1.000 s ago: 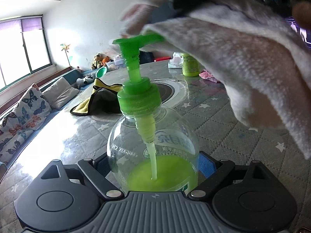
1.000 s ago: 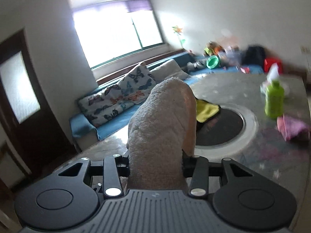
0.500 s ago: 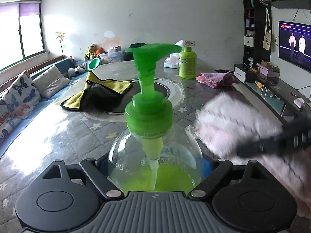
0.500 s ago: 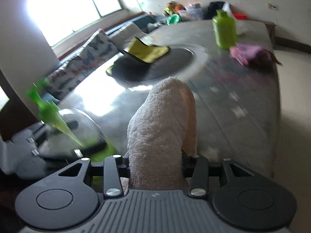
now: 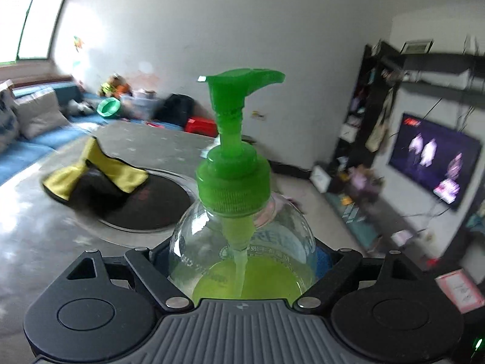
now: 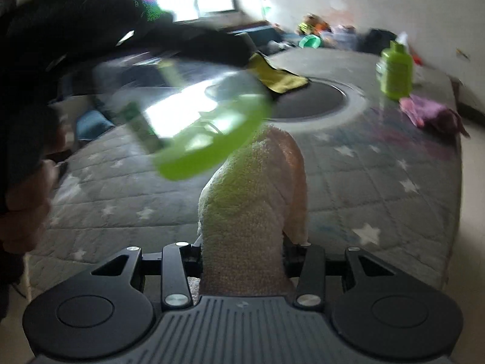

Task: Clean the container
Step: 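Swing the pink towel around the bottle side with the right tool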

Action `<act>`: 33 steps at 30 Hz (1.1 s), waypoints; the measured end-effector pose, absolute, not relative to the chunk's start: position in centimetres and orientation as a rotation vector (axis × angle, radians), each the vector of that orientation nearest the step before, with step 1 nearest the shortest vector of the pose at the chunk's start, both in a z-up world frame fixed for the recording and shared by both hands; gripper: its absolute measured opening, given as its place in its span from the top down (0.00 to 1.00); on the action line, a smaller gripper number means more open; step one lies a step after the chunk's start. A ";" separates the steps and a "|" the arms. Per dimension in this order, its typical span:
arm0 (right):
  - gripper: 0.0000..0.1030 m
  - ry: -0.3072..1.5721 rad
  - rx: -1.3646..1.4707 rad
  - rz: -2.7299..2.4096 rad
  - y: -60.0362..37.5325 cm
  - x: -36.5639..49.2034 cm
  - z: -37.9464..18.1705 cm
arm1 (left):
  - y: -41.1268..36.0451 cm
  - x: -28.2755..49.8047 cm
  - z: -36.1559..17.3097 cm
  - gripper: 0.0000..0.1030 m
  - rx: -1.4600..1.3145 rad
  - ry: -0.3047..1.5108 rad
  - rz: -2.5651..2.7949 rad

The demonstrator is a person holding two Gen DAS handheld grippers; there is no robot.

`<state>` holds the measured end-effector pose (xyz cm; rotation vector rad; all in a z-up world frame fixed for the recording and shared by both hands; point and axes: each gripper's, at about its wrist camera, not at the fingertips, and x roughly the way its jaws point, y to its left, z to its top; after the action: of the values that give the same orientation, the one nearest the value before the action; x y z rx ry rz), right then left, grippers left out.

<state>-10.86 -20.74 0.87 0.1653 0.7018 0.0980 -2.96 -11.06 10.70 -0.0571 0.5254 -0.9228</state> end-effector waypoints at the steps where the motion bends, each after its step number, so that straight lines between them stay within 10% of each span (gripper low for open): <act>1: 0.59 0.694 0.158 0.114 -20.4 -10.9 1.1 | -11.3 -3.2 10.6 0.15 -0.050 0.524 -0.929; 33: 0.60 0.652 0.378 0.099 -24.9 -3.2 3.3 | -7.1 1.8 5.4 0.15 0.052 0.569 -0.579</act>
<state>-3.20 -24.92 3.25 0.3777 0.6517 0.0992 1.80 -7.11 5.35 0.0516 0.5694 -0.5788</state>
